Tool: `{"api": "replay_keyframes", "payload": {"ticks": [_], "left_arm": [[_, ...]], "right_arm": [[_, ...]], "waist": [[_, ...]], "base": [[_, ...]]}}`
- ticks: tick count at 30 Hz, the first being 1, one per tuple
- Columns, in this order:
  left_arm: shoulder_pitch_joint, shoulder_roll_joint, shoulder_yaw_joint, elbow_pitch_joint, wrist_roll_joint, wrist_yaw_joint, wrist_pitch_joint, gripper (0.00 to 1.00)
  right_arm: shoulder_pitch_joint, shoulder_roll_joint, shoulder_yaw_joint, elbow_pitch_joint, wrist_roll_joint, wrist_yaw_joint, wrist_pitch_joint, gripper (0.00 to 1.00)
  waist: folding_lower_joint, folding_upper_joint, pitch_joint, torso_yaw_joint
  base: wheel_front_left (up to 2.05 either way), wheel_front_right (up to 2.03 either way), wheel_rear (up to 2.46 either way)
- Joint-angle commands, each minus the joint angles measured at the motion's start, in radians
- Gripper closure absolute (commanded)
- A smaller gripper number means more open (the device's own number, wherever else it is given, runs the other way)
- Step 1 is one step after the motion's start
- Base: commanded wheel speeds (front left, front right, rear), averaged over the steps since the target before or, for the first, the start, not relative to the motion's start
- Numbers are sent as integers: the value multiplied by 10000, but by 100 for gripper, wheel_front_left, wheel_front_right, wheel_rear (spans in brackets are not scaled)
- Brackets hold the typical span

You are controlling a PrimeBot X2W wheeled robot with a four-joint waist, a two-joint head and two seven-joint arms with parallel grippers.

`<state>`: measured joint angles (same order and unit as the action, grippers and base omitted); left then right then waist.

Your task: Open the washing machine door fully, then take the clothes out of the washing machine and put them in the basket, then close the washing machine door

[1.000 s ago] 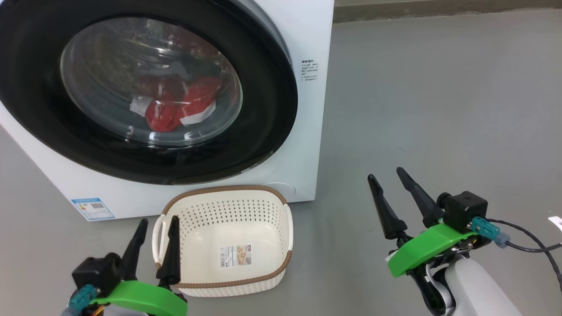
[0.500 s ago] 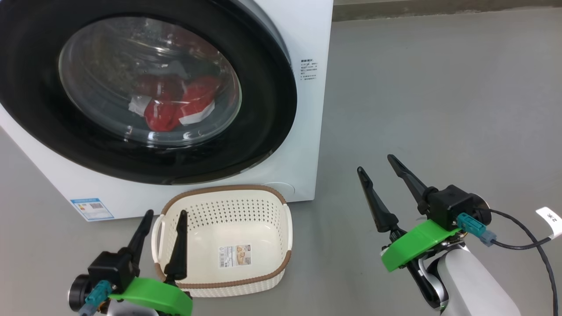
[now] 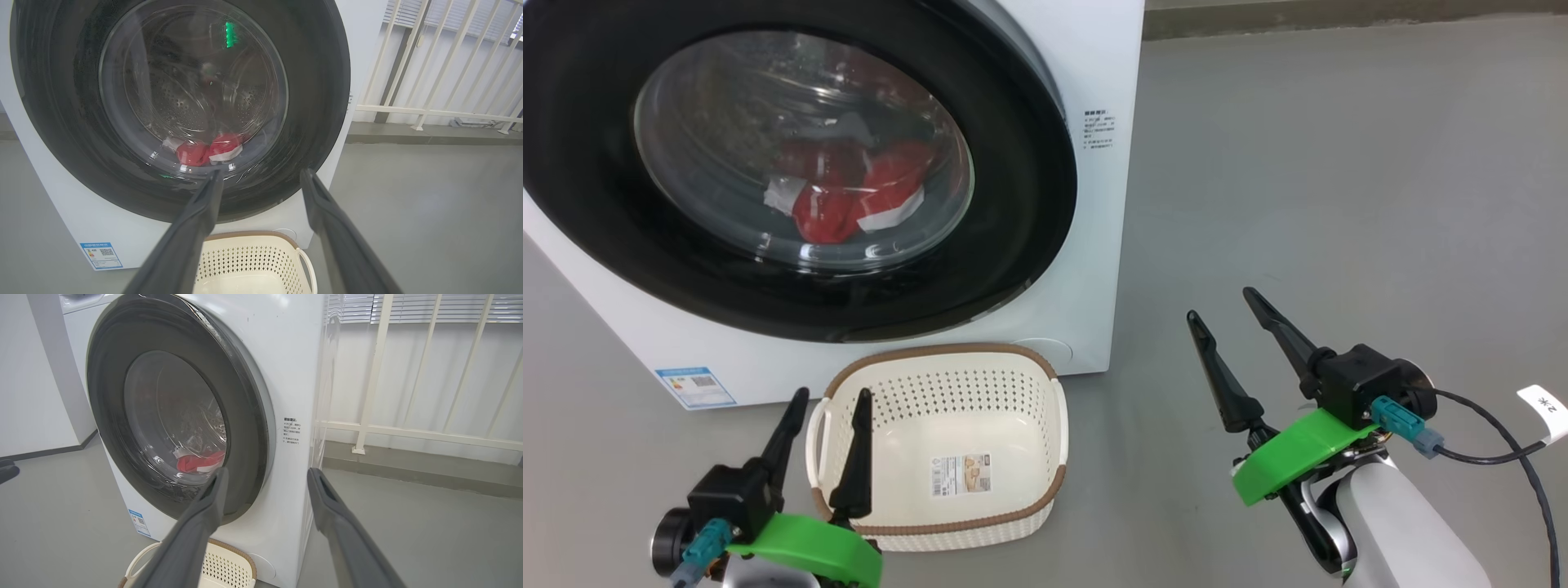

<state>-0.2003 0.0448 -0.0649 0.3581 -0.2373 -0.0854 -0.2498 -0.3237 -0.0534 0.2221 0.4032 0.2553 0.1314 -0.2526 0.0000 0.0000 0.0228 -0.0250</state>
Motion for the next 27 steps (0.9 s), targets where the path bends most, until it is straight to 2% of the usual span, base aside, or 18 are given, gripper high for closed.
{"api": "replay_keyframes", "payload": {"ticks": [1,3,4,5,6,7,8,12,20,27], "left_arm": [[-387,110,269,-283,67,107,-120,0],[-409,106,264,-329,48,120,-120,0],[-422,105,260,-356,39,125,-120,0],[-441,103,250,-392,36,128,-120,0],[-466,102,234,-429,37,131,-120,0],[-488,101,213,-466,39,136,-120,0],[-534,97,162,-544,35,143,-120,0],[-657,93,78,-732,12,148,-120,0],[-979,83,-90,-1123,-102,158,-120,0],[-1412,74,-244,-1543,-231,109,-120,0]], "right_arm": [[-344,32,157,-221,24,-7,-91,0],[-357,32,124,-238,10,-7,-91,0],[-362,32,106,-249,14,-7,-91,18],[-374,32,85,-265,10,-7,-91,50],[-394,32,64,-281,13,-7,-91,62],[-420,32,38,-295,19,-7,-91,87],[-482,32,-38,-334,62,-7,-91,100],[-668,32,-277,-346,585,-7,-91,100],[-1547,32,-198,-62,3371,-7,-91,100],[-2751,32,-350,264,4628,-7,-91,100]], "waist": [[0,0,28,9],[0,0,80,32],[0,0,111,47],[0,0,171,70],[0,0,224,101],[0,0,280,136],[0,0,405,216],[0,0,741,398],[0,0,1673,779],[0,0,2668,1110]], "base": [[0,0,0],[0,0,0],[0,0,0],[0,0,0],[0,0,0],[0,0,0],[0,0,0],[0,0,0],[0,0,0],[0,0,0]]}}
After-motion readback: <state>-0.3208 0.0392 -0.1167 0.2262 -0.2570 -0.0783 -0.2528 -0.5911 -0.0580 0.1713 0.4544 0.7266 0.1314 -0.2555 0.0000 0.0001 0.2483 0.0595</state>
